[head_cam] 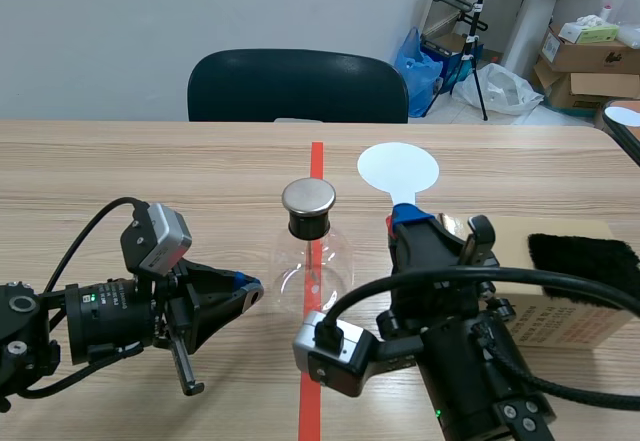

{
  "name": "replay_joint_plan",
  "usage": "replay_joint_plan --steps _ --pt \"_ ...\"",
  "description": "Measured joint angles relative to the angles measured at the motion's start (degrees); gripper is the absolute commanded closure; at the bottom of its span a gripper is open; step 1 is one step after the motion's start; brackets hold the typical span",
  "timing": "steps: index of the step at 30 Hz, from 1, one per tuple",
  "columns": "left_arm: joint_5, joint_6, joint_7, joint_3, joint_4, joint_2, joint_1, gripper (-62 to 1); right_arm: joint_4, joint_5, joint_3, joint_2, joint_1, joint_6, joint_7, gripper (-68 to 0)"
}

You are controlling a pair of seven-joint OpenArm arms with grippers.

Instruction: Do the electroscope experiment

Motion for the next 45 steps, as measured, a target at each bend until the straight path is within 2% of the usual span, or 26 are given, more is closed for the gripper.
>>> replay_joint_plan --steps 6,10,45 --pt "0.02 0.00 0.02 0.00 0.00 0.00 0.00 -2.9 0.00 0.00 0.00 -0.02 -0.02 0.57 0.07 -1.0" --pt "0.02 0.00 0.00 0.00 0.00 0.00 0.00 -2.9 0.00 0.00 0.02 -0.02 -0.02 3.41 0.04 -1.0" --pt "0.00 0.00 0.00 0.00 0.00 0.00 0.00 -2.9 0.00 0.00 0.02 -0.04 -0.02 3.28 -2.60 -1.0"
